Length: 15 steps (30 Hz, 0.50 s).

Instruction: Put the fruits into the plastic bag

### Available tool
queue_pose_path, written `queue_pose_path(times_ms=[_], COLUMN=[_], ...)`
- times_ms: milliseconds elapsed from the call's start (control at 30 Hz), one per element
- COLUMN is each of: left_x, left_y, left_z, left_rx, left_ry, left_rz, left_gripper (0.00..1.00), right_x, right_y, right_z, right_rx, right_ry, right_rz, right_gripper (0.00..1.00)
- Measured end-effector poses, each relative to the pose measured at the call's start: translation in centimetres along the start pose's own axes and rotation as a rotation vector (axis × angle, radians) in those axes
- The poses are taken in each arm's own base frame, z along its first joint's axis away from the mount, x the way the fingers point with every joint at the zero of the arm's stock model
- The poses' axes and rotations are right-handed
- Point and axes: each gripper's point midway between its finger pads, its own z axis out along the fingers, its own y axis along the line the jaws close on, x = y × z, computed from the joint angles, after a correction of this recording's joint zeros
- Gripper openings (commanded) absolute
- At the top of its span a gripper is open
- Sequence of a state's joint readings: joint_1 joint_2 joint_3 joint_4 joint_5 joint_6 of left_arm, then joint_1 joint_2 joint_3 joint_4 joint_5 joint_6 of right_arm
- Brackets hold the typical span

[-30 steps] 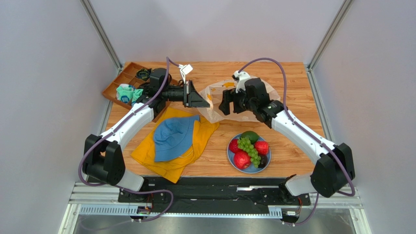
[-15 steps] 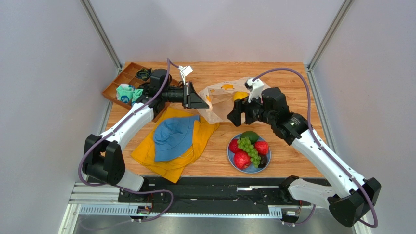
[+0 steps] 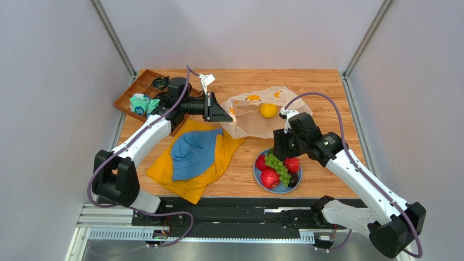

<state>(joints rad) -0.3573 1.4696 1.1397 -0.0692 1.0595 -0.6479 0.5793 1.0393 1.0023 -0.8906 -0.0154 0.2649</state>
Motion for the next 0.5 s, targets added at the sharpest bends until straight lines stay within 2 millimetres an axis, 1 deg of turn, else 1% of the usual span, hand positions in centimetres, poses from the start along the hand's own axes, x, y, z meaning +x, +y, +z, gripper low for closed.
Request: queue_pose_path(times_ms=[100, 167, 333, 500], left_x=[0.0, 0.0, 0.0, 0.0], left_y=[0.0, 0.0, 0.0, 0.0], left_z=[0.0, 0.0, 0.0, 0.0], left_rx=[0.0, 0.0, -0.001, -0.001], left_ry=[0.001, 0.001, 0.001, 0.001], left_rz=[-0.002, -0.001, -0.002, -0.002], left_gripper=[0.0, 0.0, 0.0, 0.0], right_x=[1.8, 2.5, 3.4, 3.7], right_y=[-0.3, -0.5, -0.7, -0.8], right_z=[0.6, 0.9, 1.8, 1.9], right_rx=[0.006, 0.018, 0.037, 0.05], right_ry=[0.056, 0.087, 0.138, 0.15], right_rz=[0.019, 0.033, 0.06, 0.075], right_gripper=[0.46, 0.44, 0.42, 0.39])
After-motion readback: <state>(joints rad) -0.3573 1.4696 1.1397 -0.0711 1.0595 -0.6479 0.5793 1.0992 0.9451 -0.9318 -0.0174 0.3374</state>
